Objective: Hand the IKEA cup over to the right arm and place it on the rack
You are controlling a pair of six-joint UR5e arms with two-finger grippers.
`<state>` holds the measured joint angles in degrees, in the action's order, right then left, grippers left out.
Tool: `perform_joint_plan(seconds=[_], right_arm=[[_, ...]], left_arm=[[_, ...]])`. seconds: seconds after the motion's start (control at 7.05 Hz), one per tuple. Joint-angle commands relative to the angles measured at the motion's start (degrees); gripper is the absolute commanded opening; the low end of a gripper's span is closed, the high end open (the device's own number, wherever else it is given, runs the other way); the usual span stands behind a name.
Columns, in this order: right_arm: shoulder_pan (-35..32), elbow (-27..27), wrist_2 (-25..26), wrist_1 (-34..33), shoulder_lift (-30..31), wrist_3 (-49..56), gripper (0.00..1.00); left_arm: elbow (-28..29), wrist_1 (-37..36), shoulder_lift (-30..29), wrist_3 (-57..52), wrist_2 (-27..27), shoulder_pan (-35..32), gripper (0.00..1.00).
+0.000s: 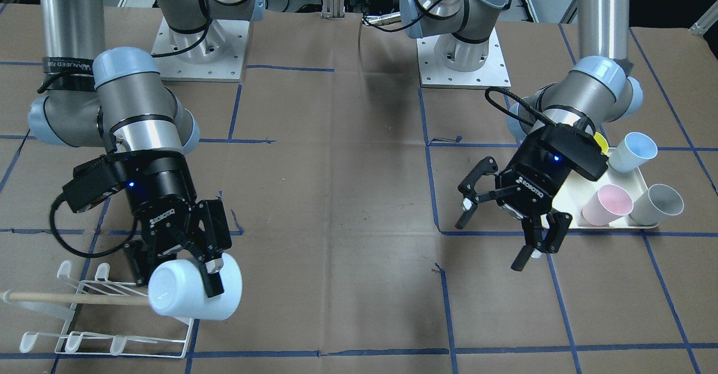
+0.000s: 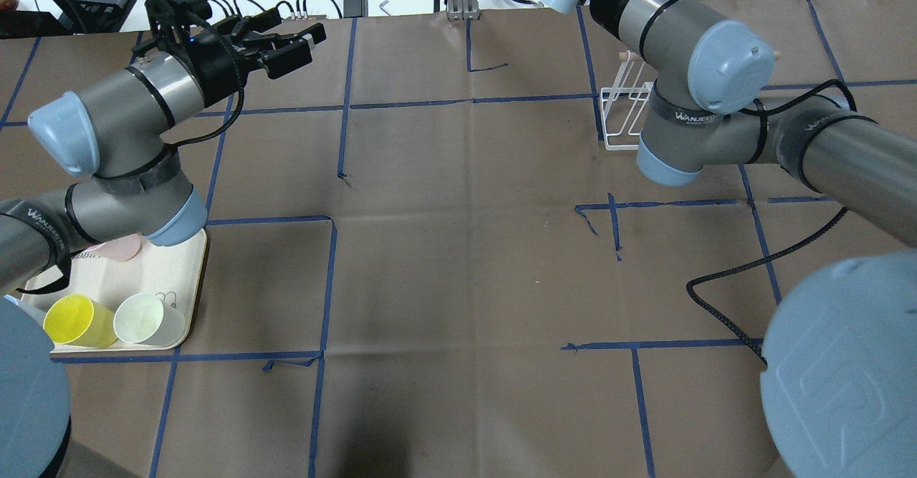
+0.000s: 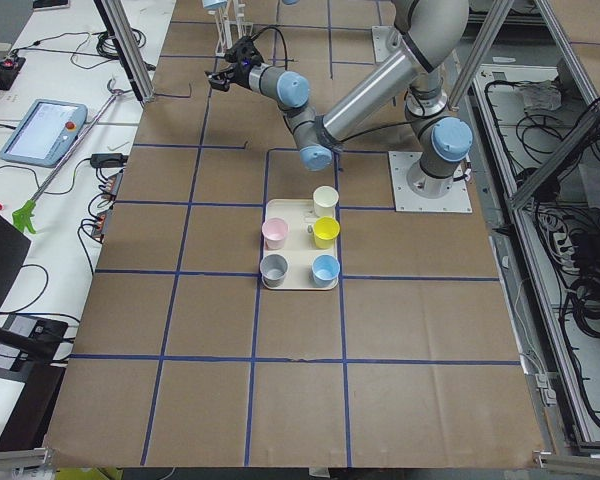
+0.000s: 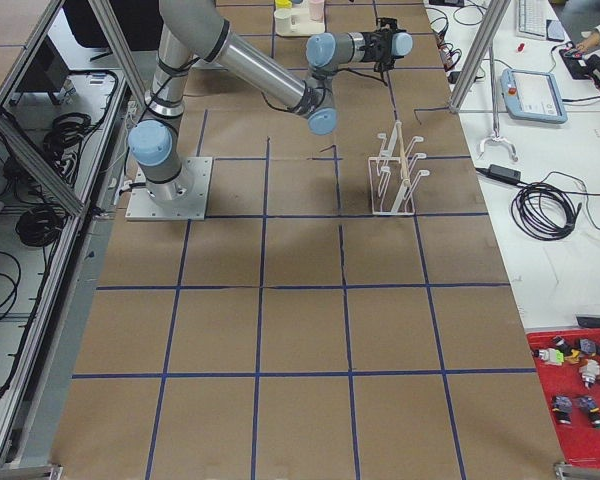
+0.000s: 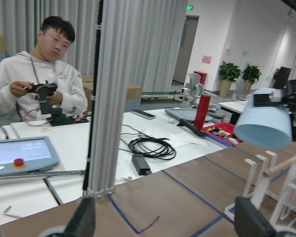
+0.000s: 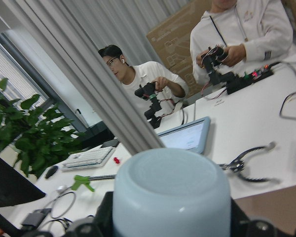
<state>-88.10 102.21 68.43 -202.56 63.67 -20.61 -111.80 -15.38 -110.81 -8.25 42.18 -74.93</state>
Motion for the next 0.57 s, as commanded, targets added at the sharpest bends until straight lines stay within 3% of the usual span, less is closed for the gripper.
perform_joint_plan(seconds=[0.0, 0.14, 0.43], right_arm=[[4.8, -1.4, 3.6, 1.2, -2.7, 21.7, 0.30], [6.3, -4.4, 3.6, 1.4, -6.2, 26.5, 0.30], [6.5, -7.5, 3.4, 1.1, -10.0, 28.6, 0.30]], left_arm=[[8.0, 18.5, 1.0, -0.1, 18.1, -4.2, 0.99], [10.9, 27.9, 1.6, 0.0, 27.2, -7.3, 0.99], [11.4, 44.4, 5.4, 0.5, 41.2, -10.8, 0.99]])
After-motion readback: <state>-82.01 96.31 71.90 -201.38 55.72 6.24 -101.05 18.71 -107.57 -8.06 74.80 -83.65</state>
